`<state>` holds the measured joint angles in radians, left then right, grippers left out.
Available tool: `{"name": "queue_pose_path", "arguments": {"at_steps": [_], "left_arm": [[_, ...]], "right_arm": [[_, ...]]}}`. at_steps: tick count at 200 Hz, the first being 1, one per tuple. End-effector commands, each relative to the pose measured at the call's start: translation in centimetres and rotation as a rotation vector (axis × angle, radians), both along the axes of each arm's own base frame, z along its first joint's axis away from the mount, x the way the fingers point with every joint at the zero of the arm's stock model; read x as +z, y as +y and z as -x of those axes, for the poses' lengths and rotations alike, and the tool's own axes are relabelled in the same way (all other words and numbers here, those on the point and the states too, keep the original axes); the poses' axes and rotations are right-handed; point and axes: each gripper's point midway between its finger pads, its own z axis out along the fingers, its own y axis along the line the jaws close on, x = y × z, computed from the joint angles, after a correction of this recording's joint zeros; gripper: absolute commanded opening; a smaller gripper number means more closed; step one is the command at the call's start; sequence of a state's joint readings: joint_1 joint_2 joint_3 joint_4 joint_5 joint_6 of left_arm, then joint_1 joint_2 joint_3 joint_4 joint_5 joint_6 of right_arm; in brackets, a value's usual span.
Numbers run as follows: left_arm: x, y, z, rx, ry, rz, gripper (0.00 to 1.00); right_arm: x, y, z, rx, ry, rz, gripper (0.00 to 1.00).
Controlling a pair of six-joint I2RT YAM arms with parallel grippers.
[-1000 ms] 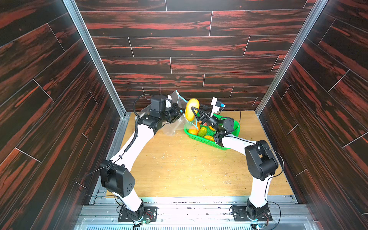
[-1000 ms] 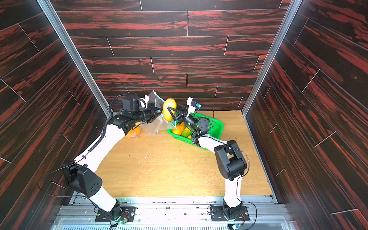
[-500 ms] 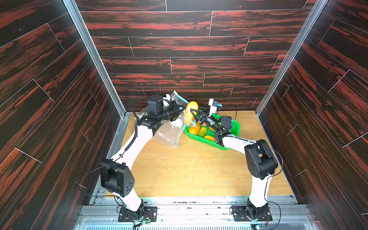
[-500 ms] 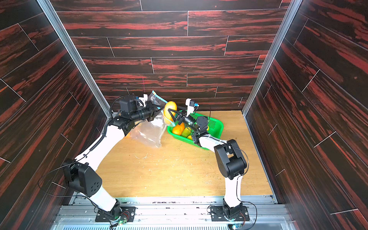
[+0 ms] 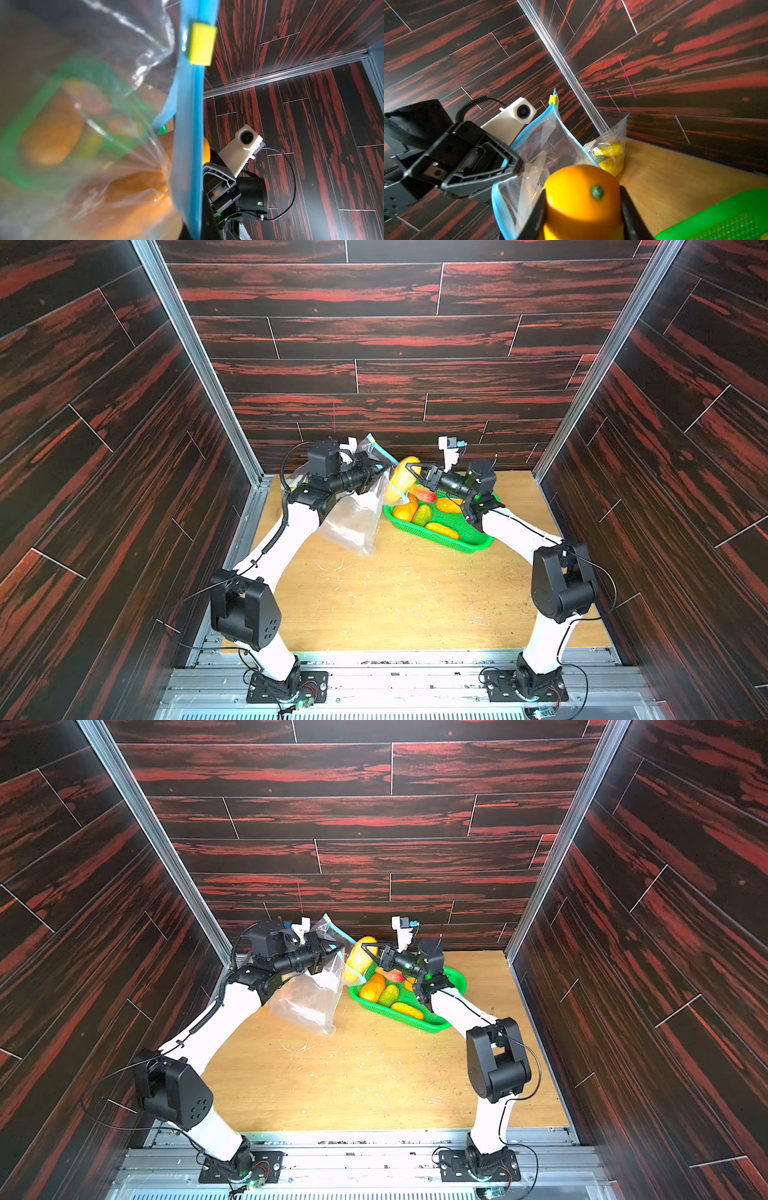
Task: Place the mango in a zip-top bag and seal the zipper
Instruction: Place the mango in the zipper food storage bag.
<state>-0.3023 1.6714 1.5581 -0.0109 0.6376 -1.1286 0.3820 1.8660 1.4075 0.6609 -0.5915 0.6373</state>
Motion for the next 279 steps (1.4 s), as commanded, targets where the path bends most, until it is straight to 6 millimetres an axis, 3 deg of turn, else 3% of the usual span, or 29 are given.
{"name": "queue_pose_path", "arguments": {"at_steps": [1, 44, 84, 112, 140, 172, 191, 211, 213, 221, 227, 279], "left_arm": [[0.2, -0.1, 0.3, -0.039, -0.039, -0.05, 0.0], [-2.4, 0.6, 0.7, -0.05, -0.019, -0.21, 0.0], [-3.8, 0.6, 0.6, -0.075, 0.0, -0.256, 0.0], [-3.6, 0.0, 0.5, -0.111, 0.005, -0.238, 0.0], [-2.6, -0.5, 0.4, -0.119, -0.005, -0.185, 0.0], [-1.2, -1.0, 0.3, -0.134, -0.027, -0.114, 0.0], [-0.5, -1.3, 0.4, -0.148, -0.04, -0.086, 0.0], [-0.2, -1.4, 0.5, -0.155, -0.048, -0.069, 0.0], [-0.1, -1.3, 0.5, -0.153, -0.049, -0.07, 0.0], [0.0, -1.3, 0.6, -0.154, -0.055, -0.07, 0.0], [-0.1, -1.3, 0.5, -0.154, -0.055, -0.074, 0.0], [-3.7, -0.5, 1.0, -0.163, -0.018, -0.219, 0.0]], "right_arm": [[1.4, 0.1, 0.8, 0.006, -0.035, 0.012, 0.14], [3.4, -0.7, 0.9, -0.044, -0.104, -0.037, 0.0], [4.0, -1.0, 1.0, -0.067, -0.144, -0.099, 0.0], [3.0, 1.5, 1.7, -0.018, -0.184, -0.08, 0.0], [0.6, 3.5, 1.1, -0.014, -0.151, -0.045, 0.0], [-1.5, 4.2, 0.2, 0.009, -0.092, -0.057, 0.21], [-2.1, 4.7, 0.1, 0.04, -0.077, -0.047, 0.42], [-2.5, 4.9, 0.1, 0.061, -0.072, -0.039, 0.48], [-2.5, 5.0, 0.1, 0.063, -0.072, -0.039, 0.47], [-2.4, 4.9, 0.3, 0.07, -0.075, -0.04, 0.22], [-2.4, 4.8, 0.3, 0.07, -0.071, -0.043, 0.14], [0.5, 2.7, 1.4, 0.011, -0.089, -0.147, 0.06]]}}
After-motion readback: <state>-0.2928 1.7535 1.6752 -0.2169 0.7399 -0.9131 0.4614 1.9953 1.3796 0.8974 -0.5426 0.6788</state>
